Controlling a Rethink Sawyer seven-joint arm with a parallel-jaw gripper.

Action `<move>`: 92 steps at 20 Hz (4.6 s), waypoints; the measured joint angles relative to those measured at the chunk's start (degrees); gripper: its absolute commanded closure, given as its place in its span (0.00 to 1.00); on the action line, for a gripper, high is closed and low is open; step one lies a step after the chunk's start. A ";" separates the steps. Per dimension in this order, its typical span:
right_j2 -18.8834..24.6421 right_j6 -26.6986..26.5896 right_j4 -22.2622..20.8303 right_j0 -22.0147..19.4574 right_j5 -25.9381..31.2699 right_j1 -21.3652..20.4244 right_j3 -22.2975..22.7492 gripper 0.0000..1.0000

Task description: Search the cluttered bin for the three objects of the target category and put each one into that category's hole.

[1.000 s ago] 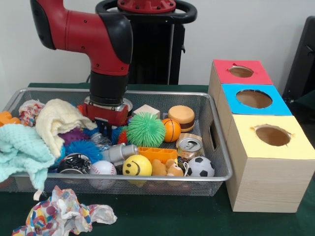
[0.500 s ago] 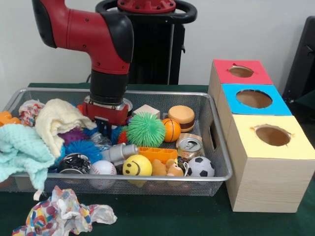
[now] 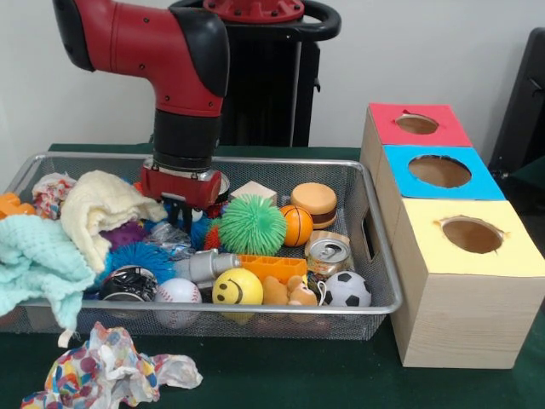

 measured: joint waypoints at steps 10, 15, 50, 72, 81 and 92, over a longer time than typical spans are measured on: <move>5.25 0.00 0.54 -4.79 8.10 -9.08 6.21 1.00; 7.11 0.00 1.79 -5.93 14.42 -13.89 8.02 1.00; 14.39 0.00 2.98 -9.25 17.25 -12.72 9.42 0.00; 30.70 -0.86 -6.24 -21.20 19.80 -6.38 4.86 0.00; 35.30 -8.37 -9.95 -25.18 30.25 -2.08 3.89 0.00; 36.79 -15.35 -11.06 -27.21 34.96 -3.98 3.90 0.00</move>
